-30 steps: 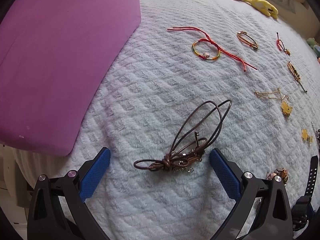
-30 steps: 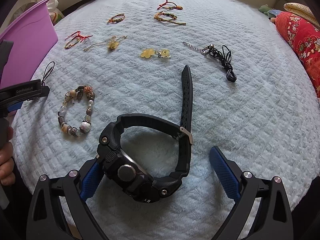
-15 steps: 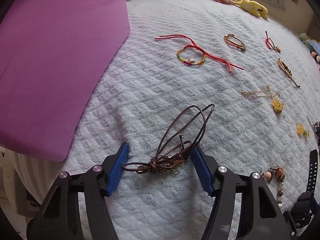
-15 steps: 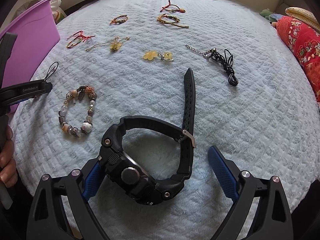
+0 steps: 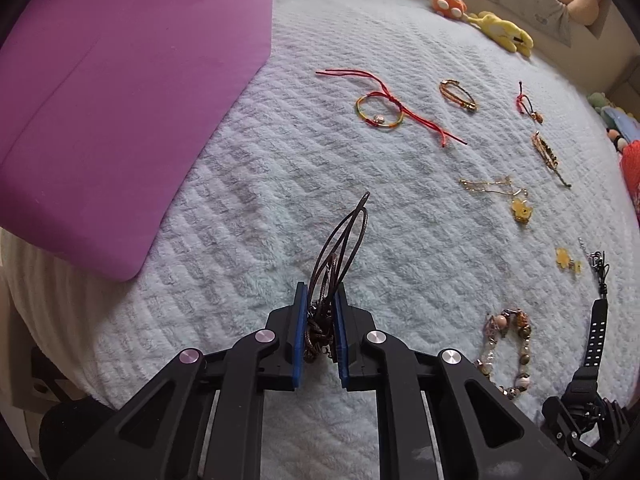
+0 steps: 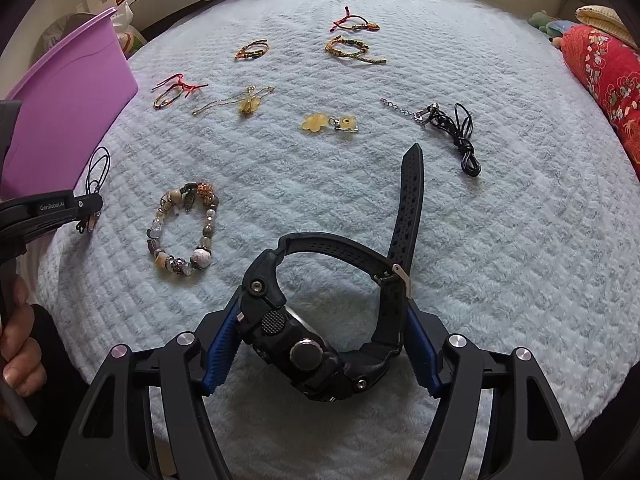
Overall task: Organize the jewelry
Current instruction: 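Close the left gripper on the brown cord pendant while the right gripper closes on the watch, then carry the pendant and the watch in both grippers over the pink tub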
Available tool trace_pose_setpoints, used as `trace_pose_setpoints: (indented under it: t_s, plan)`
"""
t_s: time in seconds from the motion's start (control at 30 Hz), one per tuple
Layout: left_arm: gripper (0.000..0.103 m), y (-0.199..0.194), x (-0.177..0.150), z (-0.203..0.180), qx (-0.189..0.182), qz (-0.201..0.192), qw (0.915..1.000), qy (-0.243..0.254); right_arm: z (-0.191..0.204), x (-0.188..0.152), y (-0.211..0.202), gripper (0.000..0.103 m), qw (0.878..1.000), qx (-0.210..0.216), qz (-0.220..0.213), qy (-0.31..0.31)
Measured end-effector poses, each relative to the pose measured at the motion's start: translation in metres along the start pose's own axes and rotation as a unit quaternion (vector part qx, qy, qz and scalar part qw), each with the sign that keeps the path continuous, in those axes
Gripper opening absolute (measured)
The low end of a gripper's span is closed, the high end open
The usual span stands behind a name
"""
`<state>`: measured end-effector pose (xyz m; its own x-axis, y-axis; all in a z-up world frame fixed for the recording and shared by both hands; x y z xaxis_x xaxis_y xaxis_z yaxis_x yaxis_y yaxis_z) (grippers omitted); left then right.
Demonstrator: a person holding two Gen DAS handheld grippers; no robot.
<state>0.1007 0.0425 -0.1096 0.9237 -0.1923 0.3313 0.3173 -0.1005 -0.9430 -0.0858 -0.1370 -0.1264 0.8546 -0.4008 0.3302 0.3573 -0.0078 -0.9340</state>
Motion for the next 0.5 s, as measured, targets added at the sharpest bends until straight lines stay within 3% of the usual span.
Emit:
trace_pose_setpoints:
  t_s: [0.27, 0.5]
  plan:
    - [0.013, -0.037, -0.009, -0.017, -0.009, -0.01, 0.9994, 0.03, -0.008, 0.019, -0.031, 0.069, 0.999, -0.001, -0.032, 0.004]
    - [0.013, -0.091, -0.001, -0.026, -0.026, -0.04, 0.9977, 0.048, 0.009, 0.055, -0.078, 0.069, 0.997, 0.002, -0.076, -0.023]
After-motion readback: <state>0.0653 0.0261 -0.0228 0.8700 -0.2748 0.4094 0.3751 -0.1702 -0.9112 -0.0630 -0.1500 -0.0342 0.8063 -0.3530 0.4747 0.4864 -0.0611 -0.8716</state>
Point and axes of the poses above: each gripper's, at about its wrist camera, not at the fingertips, and y roughly the way its jaws point, z to its left, x to its top, the point moved 4 cm from there along y, roughly the way its jaws point, and after that the axes turned 7 degrees about z, right-handed, at the moved point
